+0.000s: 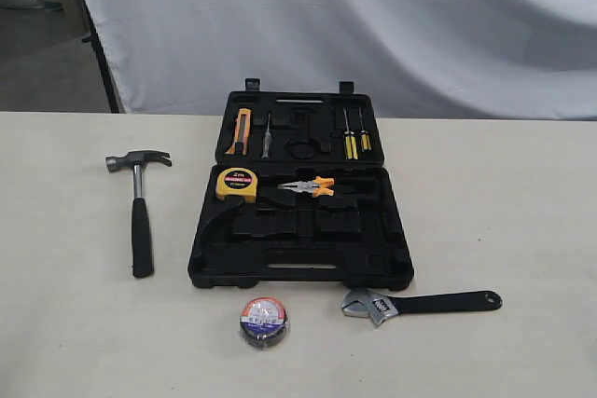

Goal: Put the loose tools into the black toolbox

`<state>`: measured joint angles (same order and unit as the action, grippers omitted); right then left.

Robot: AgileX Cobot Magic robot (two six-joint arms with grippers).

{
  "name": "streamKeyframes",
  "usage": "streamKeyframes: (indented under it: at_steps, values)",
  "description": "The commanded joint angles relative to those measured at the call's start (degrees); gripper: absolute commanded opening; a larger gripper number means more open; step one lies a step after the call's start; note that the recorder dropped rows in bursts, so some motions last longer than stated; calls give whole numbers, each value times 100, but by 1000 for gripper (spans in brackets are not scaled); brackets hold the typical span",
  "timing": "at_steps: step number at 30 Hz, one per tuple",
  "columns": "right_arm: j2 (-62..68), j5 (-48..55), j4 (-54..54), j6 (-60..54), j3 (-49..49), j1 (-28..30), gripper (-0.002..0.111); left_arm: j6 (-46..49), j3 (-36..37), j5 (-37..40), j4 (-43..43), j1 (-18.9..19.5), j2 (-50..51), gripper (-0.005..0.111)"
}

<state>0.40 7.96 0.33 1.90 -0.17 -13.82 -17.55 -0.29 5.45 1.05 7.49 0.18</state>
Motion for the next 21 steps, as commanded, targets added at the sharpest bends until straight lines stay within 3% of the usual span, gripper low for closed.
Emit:
streamKeyframes:
  at_steps: [1, 12, 21]
  values:
    - [-40, 2, -33, 0, 17, -9, 0, -27, -15, -41, 25, 145, -18, 1]
    - [-40, -106, -33, 0, 17, -9, 0, -27, -15, -41, 25, 145, -18, 1]
    - [-40, -1408, 863, 817, 17, -9, 0, -27, -15, -41, 25, 145, -18, 1]
